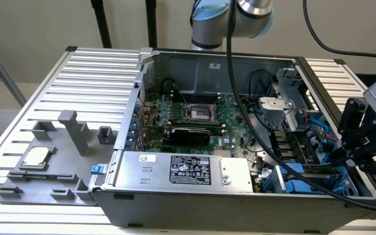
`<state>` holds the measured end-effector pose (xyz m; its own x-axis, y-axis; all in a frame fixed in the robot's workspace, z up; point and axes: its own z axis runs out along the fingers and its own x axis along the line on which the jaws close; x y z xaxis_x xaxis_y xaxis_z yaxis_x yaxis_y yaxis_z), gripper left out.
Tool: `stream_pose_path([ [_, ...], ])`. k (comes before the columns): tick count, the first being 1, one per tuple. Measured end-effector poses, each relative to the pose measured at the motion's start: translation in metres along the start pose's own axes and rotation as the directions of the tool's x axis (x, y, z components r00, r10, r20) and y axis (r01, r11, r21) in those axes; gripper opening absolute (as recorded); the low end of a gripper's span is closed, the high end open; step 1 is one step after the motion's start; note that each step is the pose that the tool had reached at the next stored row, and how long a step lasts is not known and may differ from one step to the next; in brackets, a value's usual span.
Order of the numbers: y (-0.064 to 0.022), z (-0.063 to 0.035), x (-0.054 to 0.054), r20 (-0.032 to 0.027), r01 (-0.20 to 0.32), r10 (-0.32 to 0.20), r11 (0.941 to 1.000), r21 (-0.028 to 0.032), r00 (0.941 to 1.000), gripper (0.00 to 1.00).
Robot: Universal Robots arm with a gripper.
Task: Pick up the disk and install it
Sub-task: 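Insert the first disk wire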
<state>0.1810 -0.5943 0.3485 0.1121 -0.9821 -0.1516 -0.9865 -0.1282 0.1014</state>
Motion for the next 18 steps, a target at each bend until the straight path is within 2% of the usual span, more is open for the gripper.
stream_pose_path([
  [7, 0.0106, 0.0011, -0.001, -0.0004, 0.006, -0.006, 1.0, -0.0009, 1.0, 0.2],
  [8, 0.0106, 0.001, 0.0, 0.0, 0.006, -0.006, 1.0, -0.0008, 1.0, 0.27],
  [9, 0.0107, 0.0007, 0.001, 0.0006, 0.006, -0.006, 1.0, -0.0008, 1.0, 0.27],
  [12, 0.0112, -0.0013, 0.003, 0.004, 0.006, -0.006, 1.0, -0.0004, 1.0, 0.27],
  [15, 0.01, -0.0088, 0.004, 0.0065, 0.006, -0.006, 1.0, -0.0008, 1.0, 0.27],
  [18, 0.0053, -0.0109, 0.007, 0.0132, 0.007, -0.007, 1.0, -0.0009, 0.9999, 0.27],
])
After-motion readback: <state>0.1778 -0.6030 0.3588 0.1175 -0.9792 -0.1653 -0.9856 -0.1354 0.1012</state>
